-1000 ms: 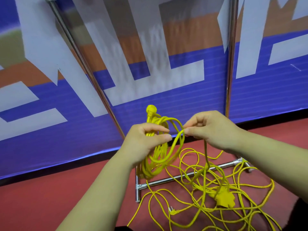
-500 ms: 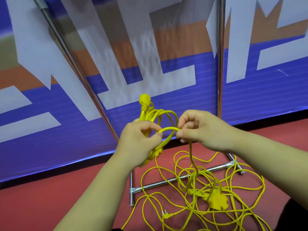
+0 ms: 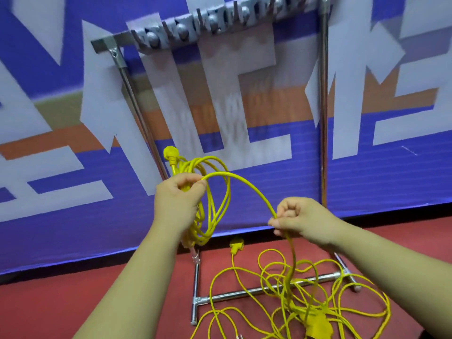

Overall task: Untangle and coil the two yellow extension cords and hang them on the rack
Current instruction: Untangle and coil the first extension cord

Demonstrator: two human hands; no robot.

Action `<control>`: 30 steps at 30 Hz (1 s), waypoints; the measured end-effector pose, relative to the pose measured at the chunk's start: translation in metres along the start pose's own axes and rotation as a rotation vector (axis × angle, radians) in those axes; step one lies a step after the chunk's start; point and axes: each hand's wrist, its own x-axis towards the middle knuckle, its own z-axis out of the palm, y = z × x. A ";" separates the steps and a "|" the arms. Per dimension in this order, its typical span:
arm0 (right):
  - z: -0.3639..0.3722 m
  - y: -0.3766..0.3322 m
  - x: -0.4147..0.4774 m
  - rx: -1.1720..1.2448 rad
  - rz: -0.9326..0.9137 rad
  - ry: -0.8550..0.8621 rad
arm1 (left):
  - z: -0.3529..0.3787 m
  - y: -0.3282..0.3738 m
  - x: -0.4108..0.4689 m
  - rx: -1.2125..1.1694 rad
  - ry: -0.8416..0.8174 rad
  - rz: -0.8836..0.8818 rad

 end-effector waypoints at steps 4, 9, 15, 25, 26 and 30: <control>-0.005 -0.090 0.003 0.087 -0.138 0.189 | -0.022 0.042 0.016 -0.034 0.013 0.016; 0.000 -0.244 -0.007 0.183 -0.410 0.245 | -0.046 0.119 0.034 -0.176 -0.013 0.064; 0.022 -0.353 -0.037 0.247 -0.518 0.236 | -0.057 0.173 0.015 -0.369 -0.137 0.069; 0.053 -0.302 -0.028 -0.157 -0.230 0.204 | -0.005 0.112 -0.027 -0.504 -0.376 -0.100; 0.055 -0.294 -0.025 -0.141 -0.207 0.186 | 0.000 0.104 -0.028 -0.516 -0.386 -0.122; 0.064 -0.262 0.001 -0.183 -0.098 0.062 | 0.020 0.074 -0.028 -0.506 -0.426 -0.166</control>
